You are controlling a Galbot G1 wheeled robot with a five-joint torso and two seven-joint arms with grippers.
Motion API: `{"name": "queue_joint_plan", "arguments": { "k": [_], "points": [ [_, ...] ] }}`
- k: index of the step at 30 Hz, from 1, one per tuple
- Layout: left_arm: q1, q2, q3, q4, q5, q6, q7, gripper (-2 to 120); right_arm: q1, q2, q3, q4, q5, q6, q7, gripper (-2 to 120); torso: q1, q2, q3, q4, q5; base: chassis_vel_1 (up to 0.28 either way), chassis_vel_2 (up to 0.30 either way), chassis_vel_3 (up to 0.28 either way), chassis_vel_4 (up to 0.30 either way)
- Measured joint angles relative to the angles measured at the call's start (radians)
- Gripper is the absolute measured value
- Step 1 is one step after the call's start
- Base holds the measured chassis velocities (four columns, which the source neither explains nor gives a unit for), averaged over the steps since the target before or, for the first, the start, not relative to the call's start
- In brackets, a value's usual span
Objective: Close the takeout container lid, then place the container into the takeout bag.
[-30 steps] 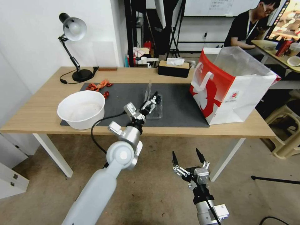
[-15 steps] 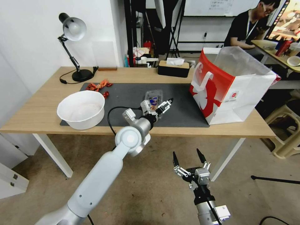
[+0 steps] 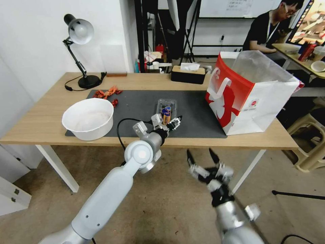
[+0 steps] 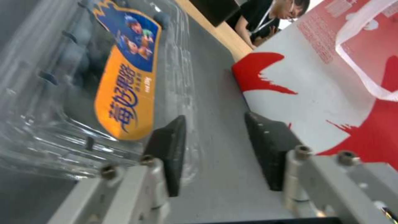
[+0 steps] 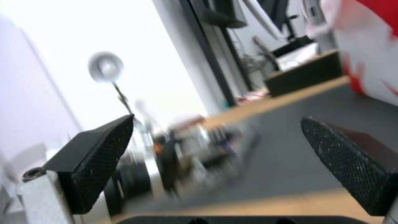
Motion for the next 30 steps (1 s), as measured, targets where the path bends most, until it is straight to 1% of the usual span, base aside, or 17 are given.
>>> {"name": "queue_joint_plan", "arguments": {
  "k": [3, 4, 6, 8, 9, 11, 12, 13, 14, 15, 18, 20, 22, 23, 26, 27, 30],
  "points": [
    [0.001, 0.001, -0.003, -0.003, -0.001, -0.003, -0.009, 18, 0.116, -0.082, 0.020, 0.003, 0.267, -0.088, 0.018, 100, 0.000, 0.000, 0.000, -0.0001, -0.0001, 0.000, 0.000, 0.000, 0.000],
    [0.001, 0.001, -0.003, -0.003, -0.001, -0.003, -0.009, 18, 0.116, -0.082, 0.020, 0.003, 0.267, -0.088, 0.018, 100, 0.000, 0.000, 0.000, -0.0001, -0.0001, 0.000, 0.000, 0.000, 0.000],
    [0.002, 0.000, -0.006, -0.003, -0.001, -0.006, -0.017, 9, 0.192, -0.122, 0.020, -0.018, 0.398, -0.140, 0.058, 100, 0.000, 0.000, 0.000, -0.0003, 0.0000, 0.000, 0.000, 0.000, 0.000],
    [0.002, 0.000, -0.007, -0.003, -0.001, -0.007, -0.019, 5, 0.222, -0.132, 0.016, -0.027, 0.434, -0.155, 0.079, 100, 0.000, 0.000, 0.000, -0.0004, -0.0001, 0.000, 0.000, 0.000, 0.000],
    [0.003, 0.000, -0.007, -0.003, -0.002, -0.008, -0.022, 0, 0.276, -0.146, 0.003, -0.047, 0.491, -0.177, 0.120, 100, 0.000, 0.000, 0.000, -0.0003, -0.0001, 0.000, 0.000, 0.000, 0.000],
    [0.003, 0.000, -0.009, 0.000, -0.002, -0.009, -0.024, 0, 0.361, -0.157, -0.018, -0.077, 0.569, -0.217, 0.195, 100, 0.000, 0.000, 0.000, -0.0002, -0.0001, 0.000, 0.000, 0.000, 0.000],
    [0.003, 0.000, -0.009, 0.000, -0.002, -0.009, -0.024, 0, 0.361, -0.157, -0.018, -0.077, 0.569, -0.217, 0.195, 100, 0.000, 0.000, 0.000, -0.0002, -0.0001, 0.000, 0.000, 0.000, 0.000],
    [0.003, 0.000, -0.010, 0.001, -0.002, -0.010, -0.025, 0, 0.398, -0.158, -0.027, -0.090, 0.596, -0.235, 0.229, 100, 0.000, 0.000, 0.000, -0.0002, -0.0001, 0.000, 0.000, 0.000, 0.000],
    [0.003, 0.000, -0.013, 0.004, -0.002, -0.012, -0.029, 0, 0.467, -0.156, -0.042, -0.116, 0.649, -0.287, 0.307, 100, 0.000, 0.000, 0.000, 0.0002, -0.0003, 0.000, 0.000, 0.000, 0.000],
    [0.003, 0.000, -0.013, 0.004, -0.002, -0.012, -0.029, 0, 0.467, -0.156, -0.042, -0.116, 0.649, -0.287, 0.307, 100, 0.000, 0.000, 0.000, 0.0002, -0.0003, 0.000, 0.000, 0.000, 0.000],
    [0.003, 0.001, -0.019, 0.009, -0.002, -0.015, -0.031, 0, 0.594, -0.138, -0.073, -0.181, 0.744, -0.385, 0.477, 100, 0.000, 0.000, 0.000, -0.0001, -0.0004, 0.000, 0.000, 0.000, 0.000],
    [0.003, 0.002, -0.019, 0.009, -0.003, -0.015, -0.031, 0, 0.615, -0.133, -0.079, -0.196, 0.754, -0.399, 0.506, 100, 0.000, 0.000, 0.000, -0.0001, -0.0003, 0.000, 0.000, 0.000, 0.000],
    [0.003, 0.004, -0.023, 0.009, -0.008, -0.016, -0.031, 0, 0.720, -0.106, -0.109, -0.281, 0.783, -0.466, 0.608, 100, 0.000, 0.000, 0.000, -0.0002, -0.0003, 0.000, 0.000, 0.000, 0.000],
    [0.003, 0.004, -0.023, 0.009, -0.008, -0.016, -0.031, 0, 0.720, -0.106, -0.109, -0.281, 0.783, -0.466, 0.608, 100, 0.000, 0.000, 0.000, -0.0002, -0.0003, 0.000, 0.000, 0.000, 0.000],
    [0.004, 0.005, -0.024, 0.013, -0.010, -0.017, -0.030, 0, 0.836, -0.074, -0.144, -0.388, 0.787, -0.556, 0.675, 100, 0.000, 0.000, 0.000, -0.0001, -0.0003, 0.000, 0.000, 0.000, 0.000],
    [0.004, 0.005, -0.024, 0.013, -0.010, -0.017, -0.030, 0, 0.836, -0.074, -0.144, -0.388, 0.787, -0.556, 0.675, 100, 0.000, 0.000, 0.000, -0.0001, -0.0003, 0.000, 0.000, 0.000, 0.000],
    [0.004, 0.004, -0.024, 0.019, -0.010, -0.019, -0.028, 0, 0.927, -0.042, -0.184, -0.474, 0.776, -0.662, 0.730, 100, 0.000, 0.000, 0.000, 0.0000, -0.0004, 0.000, 0.000, 0.000, 0.000]
  ]
}}
